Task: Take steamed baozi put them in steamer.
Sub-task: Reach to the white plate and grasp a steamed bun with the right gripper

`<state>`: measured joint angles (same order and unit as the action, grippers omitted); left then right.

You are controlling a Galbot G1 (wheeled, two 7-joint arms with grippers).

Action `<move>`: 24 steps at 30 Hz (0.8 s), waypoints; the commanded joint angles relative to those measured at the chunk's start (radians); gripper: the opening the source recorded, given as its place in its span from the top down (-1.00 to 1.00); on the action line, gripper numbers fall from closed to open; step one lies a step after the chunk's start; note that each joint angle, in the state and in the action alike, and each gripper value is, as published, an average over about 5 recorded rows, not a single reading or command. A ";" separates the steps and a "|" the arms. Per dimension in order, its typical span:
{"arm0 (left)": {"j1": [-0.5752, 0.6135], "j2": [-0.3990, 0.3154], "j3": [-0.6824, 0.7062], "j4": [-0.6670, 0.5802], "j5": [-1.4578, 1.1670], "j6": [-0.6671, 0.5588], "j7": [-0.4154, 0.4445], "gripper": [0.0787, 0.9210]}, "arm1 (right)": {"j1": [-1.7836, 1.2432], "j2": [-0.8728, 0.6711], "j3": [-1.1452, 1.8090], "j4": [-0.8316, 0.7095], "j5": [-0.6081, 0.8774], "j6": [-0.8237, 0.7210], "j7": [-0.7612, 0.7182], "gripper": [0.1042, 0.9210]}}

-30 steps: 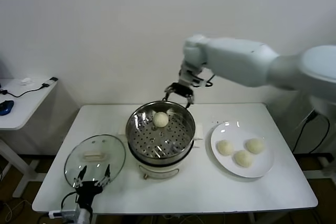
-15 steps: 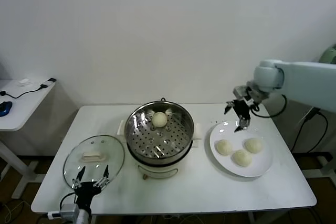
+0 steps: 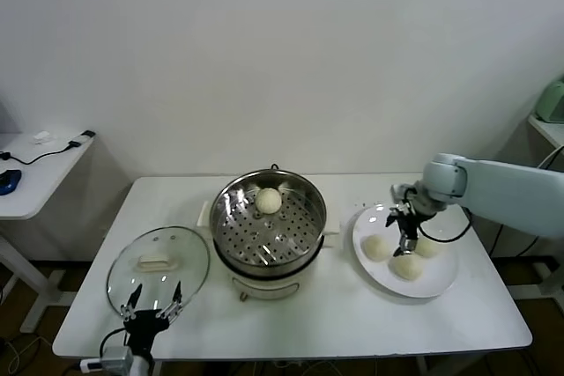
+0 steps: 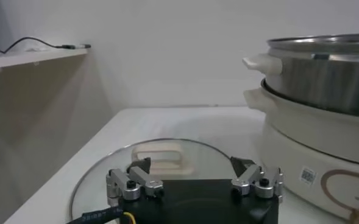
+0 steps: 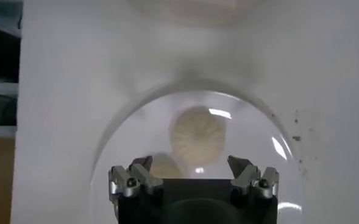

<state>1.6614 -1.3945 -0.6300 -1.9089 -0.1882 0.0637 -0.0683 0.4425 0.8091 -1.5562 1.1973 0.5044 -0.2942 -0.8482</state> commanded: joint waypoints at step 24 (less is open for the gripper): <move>0.006 0.002 0.000 -0.010 0.003 -0.001 -0.002 -0.77 | -0.040 0.068 0.099 -0.092 -0.089 0.017 -0.053 -0.33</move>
<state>1.6678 -1.3933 -0.6297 -1.9224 -0.1841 0.0638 -0.0700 0.3218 0.8935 -1.4423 1.0610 0.4252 -0.2805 -0.8819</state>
